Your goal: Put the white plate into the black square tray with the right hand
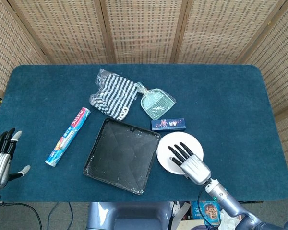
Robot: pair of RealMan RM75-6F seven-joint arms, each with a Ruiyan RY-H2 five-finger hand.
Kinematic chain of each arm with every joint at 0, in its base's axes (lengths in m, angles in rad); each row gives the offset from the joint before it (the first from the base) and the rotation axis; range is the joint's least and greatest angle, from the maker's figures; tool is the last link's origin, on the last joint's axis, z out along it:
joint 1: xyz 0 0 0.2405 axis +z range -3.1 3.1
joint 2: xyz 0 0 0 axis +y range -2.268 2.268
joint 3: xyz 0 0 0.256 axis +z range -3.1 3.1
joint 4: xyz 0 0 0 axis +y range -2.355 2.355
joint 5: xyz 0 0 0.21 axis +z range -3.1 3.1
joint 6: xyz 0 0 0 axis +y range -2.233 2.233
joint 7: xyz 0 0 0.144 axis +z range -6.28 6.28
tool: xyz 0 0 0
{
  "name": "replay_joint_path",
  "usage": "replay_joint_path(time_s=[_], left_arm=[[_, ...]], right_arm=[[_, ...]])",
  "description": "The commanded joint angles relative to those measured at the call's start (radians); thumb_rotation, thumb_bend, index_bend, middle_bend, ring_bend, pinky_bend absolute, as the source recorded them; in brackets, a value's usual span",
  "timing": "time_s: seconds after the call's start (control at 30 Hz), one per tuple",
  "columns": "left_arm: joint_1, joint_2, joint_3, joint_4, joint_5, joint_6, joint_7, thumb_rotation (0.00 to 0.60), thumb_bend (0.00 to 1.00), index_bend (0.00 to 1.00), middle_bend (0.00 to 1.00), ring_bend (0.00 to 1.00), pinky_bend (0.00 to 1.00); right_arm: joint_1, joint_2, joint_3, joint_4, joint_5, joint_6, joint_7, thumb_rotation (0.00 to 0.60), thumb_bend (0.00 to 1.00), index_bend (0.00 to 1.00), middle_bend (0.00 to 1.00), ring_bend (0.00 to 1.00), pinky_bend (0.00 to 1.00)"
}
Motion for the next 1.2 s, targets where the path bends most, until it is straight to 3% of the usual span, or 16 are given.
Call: replay_joint_path(time_s=[0.03,0.27,0.43,0.63,0.87,1.03,1.2], left_arm=[[0.000,0.000,0.000,0.000,0.000,0.000,0.001,0.600,0.00,0.00,0.00,0.00,0.00],[-0.001,-0.001,0.000,0.000,-0.002,-0.001,0.002,0.600,0.00,0.00,0.00,0.00,0.00],[-0.002,-0.002,0.001,0.001,-0.004,-0.003,0.003,0.600,0.00,0.00,0.00,0.00,0.00],[-0.004,-0.003,0.001,0.002,-0.007,-0.006,0.006,0.600,0.00,0.00,0.00,0.00,0.00],[-0.004,-0.005,0.004,0.001,-0.003,-0.005,0.008,0.600,0.00,0.00,0.00,0.00,0.00],[-0.003,-0.004,0.005,-0.002,0.002,-0.001,0.010,0.600,0.00,0.00,0.00,0.00,0.00],[-0.004,-0.004,0.005,-0.002,-0.001,-0.003,0.010,0.600,0.00,0.00,0.00,0.00,0.00]], right_arm=[[0.004,-0.011,0.014,0.022,0.014,0.006,-0.022,0.600,0.34,0.31,0.00,0.00,0.03],[0.010,-0.034,0.030,0.070,0.049,0.015,-0.005,0.600,0.50,0.58,0.00,0.00,0.04],[0.013,-0.041,0.028,0.101,0.056,0.026,0.009,0.600,0.57,0.67,0.00,0.00,0.05],[0.011,-0.015,0.018,0.114,0.036,0.087,0.018,0.600,0.57,0.68,0.00,0.00,0.06],[-0.008,0.095,0.014,0.077,-0.002,0.227,0.049,0.600,0.57,0.68,0.02,0.00,0.06],[-0.015,0.189,0.025,0.024,-0.037,0.333,0.053,0.600,0.57,0.68,0.03,0.00,0.06],[0.013,0.251,0.048,-0.057,-0.060,0.354,0.031,0.600,0.57,0.68,0.03,0.00,0.06]])
